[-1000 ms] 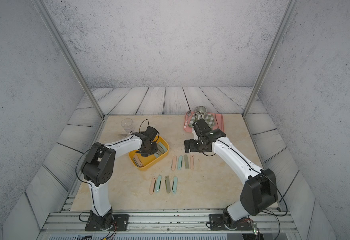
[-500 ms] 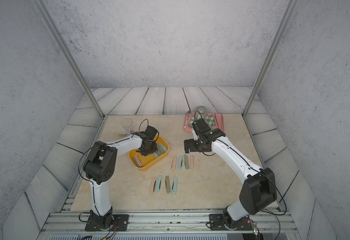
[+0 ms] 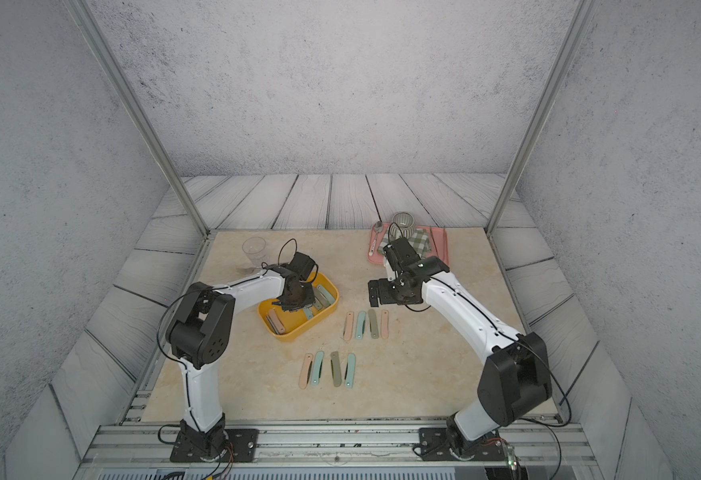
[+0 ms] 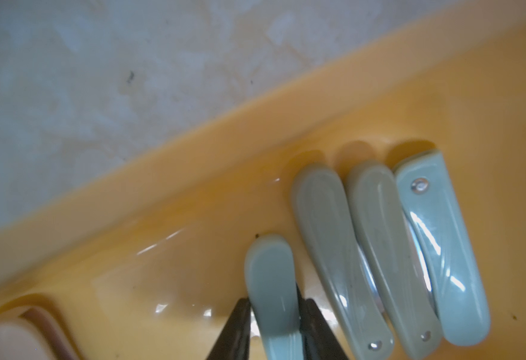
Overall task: Take the fruit knife out of the storage box
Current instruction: Pick up the fruit knife from the storage box.
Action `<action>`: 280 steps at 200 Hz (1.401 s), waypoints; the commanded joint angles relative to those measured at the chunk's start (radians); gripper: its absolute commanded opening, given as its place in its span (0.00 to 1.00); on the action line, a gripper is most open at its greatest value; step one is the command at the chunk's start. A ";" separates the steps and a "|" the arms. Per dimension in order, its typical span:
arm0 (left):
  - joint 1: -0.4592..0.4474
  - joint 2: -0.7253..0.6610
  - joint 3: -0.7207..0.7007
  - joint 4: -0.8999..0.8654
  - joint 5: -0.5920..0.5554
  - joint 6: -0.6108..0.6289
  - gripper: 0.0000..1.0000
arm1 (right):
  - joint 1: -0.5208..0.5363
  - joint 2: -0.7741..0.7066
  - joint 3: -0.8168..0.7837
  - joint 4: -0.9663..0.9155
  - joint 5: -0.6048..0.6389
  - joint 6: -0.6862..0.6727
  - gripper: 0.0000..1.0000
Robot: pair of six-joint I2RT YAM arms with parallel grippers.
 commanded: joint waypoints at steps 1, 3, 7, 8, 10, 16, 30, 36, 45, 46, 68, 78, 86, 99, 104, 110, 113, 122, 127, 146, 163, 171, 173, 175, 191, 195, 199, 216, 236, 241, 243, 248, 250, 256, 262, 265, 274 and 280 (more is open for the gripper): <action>0.007 0.022 -0.022 -0.040 -0.028 0.021 0.40 | 0.002 0.009 0.012 -0.001 -0.016 -0.004 0.99; 0.007 0.023 -0.021 -0.042 -0.028 0.023 0.42 | 0.002 0.009 0.012 -0.001 -0.016 -0.004 0.99; 0.007 0.026 -0.017 -0.044 -0.031 0.024 0.45 | 0.001 0.010 0.012 -0.001 -0.016 -0.004 0.99; 0.007 0.027 -0.016 -0.045 -0.032 0.025 0.46 | 0.001 0.010 0.012 -0.001 -0.016 -0.003 0.99; 0.008 0.028 -0.015 -0.047 -0.032 0.026 0.47 | 0.001 0.010 0.012 0.000 -0.017 -0.003 0.99; 0.008 0.031 -0.012 -0.046 -0.034 0.027 0.49 | 0.001 0.010 0.012 0.000 -0.017 -0.003 0.99; 0.008 0.036 -0.008 -0.040 -0.037 0.032 0.49 | 0.001 0.011 0.014 0.001 -0.018 -0.003 0.99; 0.008 0.039 -0.007 -0.039 -0.039 0.034 0.49 | 0.001 0.012 0.014 0.001 -0.018 -0.003 0.99; 0.010 0.043 -0.003 -0.036 -0.041 0.035 0.47 | 0.001 0.015 0.014 0.002 -0.019 -0.003 0.99; 0.010 0.043 -0.003 -0.035 -0.041 0.036 0.47 | 0.001 0.015 0.014 0.001 -0.019 -0.004 0.99; 0.010 0.048 -0.001 -0.023 -0.039 0.038 0.40 | 0.002 0.019 0.017 0.001 -0.021 -0.004 0.99; 0.010 0.052 0.000 -0.022 -0.036 0.038 0.37 | 0.001 0.022 0.017 0.002 -0.021 -0.005 0.99; 0.010 0.055 0.000 -0.018 -0.034 0.040 0.35 | 0.002 0.022 0.017 0.003 -0.021 -0.004 0.99; 0.011 0.056 -0.004 -0.017 -0.034 0.042 0.31 | 0.002 0.025 0.018 0.003 -0.023 -0.005 0.99; 0.010 0.056 -0.004 -0.017 -0.034 0.043 0.30 | 0.001 0.026 0.019 0.002 -0.024 -0.006 0.99; 0.010 0.055 -0.005 -0.019 -0.034 0.042 0.29 | 0.001 0.026 0.020 0.002 -0.024 -0.006 0.99; 0.010 0.054 -0.005 -0.019 -0.034 0.043 0.29 | 0.001 0.026 0.020 0.002 -0.025 -0.007 0.99; 0.010 0.045 -0.009 -0.017 -0.034 0.046 0.27 | 0.001 0.026 0.021 0.003 -0.024 -0.008 0.99; 0.010 0.039 -0.012 -0.015 -0.034 0.046 0.27 | 0.002 0.027 0.022 0.003 -0.024 -0.007 0.99; 0.010 0.019 -0.015 -0.014 -0.035 0.050 0.25 | 0.002 0.030 0.026 0.001 -0.027 -0.011 0.99; 0.010 -0.002 -0.011 -0.018 -0.031 0.058 0.24 | 0.001 0.031 0.027 0.002 -0.028 -0.011 0.99; 0.011 -0.014 -0.009 -0.019 -0.030 0.062 0.24 | 0.002 0.031 0.029 0.003 -0.028 -0.010 0.99; 0.010 -0.018 -0.009 -0.019 -0.030 0.062 0.24 | 0.002 0.031 0.028 0.003 -0.029 -0.010 0.99; 0.010 -0.021 -0.008 -0.020 -0.029 0.063 0.24 | 0.002 0.031 0.029 0.003 -0.028 -0.010 0.99; 0.010 -0.046 0.002 -0.029 -0.031 0.074 0.24 | 0.001 0.030 0.029 0.004 -0.028 -0.009 0.99; 0.010 -0.053 0.005 -0.033 -0.032 0.076 0.24 | 0.001 0.031 0.031 0.004 -0.028 -0.009 0.99; 0.010 -0.059 0.008 -0.035 -0.033 0.079 0.24 | 0.002 0.031 0.032 0.004 -0.029 -0.010 0.99; 0.010 -0.088 0.020 -0.049 -0.031 0.087 0.24 | 0.001 0.034 0.036 0.007 -0.031 -0.010 0.99; 0.008 -0.125 0.025 -0.059 -0.025 0.093 0.24 | 0.001 0.039 0.041 0.007 -0.035 -0.011 0.99; 0.008 -0.132 0.026 -0.062 -0.023 0.093 0.24 | 0.001 0.040 0.042 0.007 -0.036 -0.011 0.99; 0.008 -0.137 0.027 -0.062 -0.021 0.094 0.24 | 0.002 0.040 0.043 0.007 -0.036 -0.011 0.99; 0.008 -0.144 0.028 -0.064 -0.018 0.097 0.24 | 0.002 0.040 0.043 0.009 -0.037 -0.010 0.99; 0.008 -0.148 0.028 -0.065 -0.017 0.097 0.24 | 0.001 0.041 0.044 0.009 -0.037 -0.011 0.99; 0.008 -0.157 0.028 -0.069 -0.014 0.097 0.24 | 0.001 0.042 0.046 0.009 -0.039 -0.011 0.99; 0.008 -0.167 0.028 -0.075 -0.010 0.095 0.24 | 0.001 0.043 0.047 0.009 -0.039 -0.011 0.99; 0.008 -0.171 0.028 -0.077 -0.008 0.096 0.24 | 0.001 0.044 0.048 0.008 -0.039 -0.011 0.99; 0.005 -0.189 0.026 -0.082 0.001 0.095 0.24 | 0.002 0.044 0.051 0.007 -0.038 -0.009 0.99; 0.003 -0.200 0.022 -0.081 0.005 0.096 0.24 | 0.000 0.044 0.051 0.009 -0.036 -0.009 0.99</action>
